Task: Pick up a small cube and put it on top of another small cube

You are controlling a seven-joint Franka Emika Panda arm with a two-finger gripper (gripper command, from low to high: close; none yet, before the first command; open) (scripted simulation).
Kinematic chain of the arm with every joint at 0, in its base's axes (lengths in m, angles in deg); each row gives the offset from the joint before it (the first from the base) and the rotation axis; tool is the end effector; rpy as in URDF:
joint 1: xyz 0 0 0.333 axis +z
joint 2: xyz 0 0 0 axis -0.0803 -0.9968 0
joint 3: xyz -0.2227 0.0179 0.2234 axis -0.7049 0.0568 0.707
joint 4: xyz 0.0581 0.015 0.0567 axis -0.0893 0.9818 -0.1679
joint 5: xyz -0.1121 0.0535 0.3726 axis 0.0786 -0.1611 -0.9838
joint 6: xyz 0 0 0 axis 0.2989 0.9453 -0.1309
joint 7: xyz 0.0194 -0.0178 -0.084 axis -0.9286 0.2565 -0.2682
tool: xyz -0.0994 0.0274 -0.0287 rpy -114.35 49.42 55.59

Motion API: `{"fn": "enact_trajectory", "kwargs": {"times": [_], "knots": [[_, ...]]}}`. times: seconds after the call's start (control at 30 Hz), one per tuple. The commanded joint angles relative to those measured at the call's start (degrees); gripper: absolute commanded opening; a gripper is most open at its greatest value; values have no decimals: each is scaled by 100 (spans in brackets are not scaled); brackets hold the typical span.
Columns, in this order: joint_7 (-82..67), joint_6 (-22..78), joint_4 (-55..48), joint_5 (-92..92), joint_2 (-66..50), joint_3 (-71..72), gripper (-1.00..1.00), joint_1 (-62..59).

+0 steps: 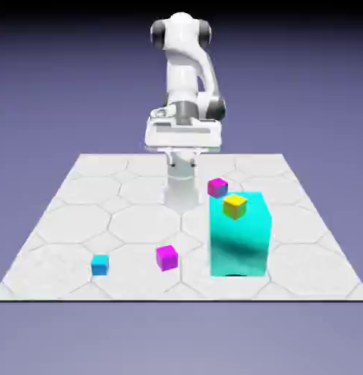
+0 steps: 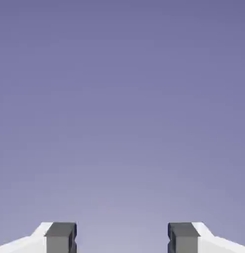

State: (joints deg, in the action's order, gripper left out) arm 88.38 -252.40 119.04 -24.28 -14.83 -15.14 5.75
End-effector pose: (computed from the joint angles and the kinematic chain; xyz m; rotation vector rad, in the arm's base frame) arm 0.3985 -0.0041 0.4461 -2.4980 1.0225 -0.9416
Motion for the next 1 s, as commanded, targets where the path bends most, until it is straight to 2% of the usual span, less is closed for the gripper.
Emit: {"fn": "enact_trajectory", "kwargs": {"times": [0.0,0.97], "knots": [[12,250,-119,-141,-206,-117,0,38],[370,7476,-3580,-4224,-6172,-3499,0,1133]]}}
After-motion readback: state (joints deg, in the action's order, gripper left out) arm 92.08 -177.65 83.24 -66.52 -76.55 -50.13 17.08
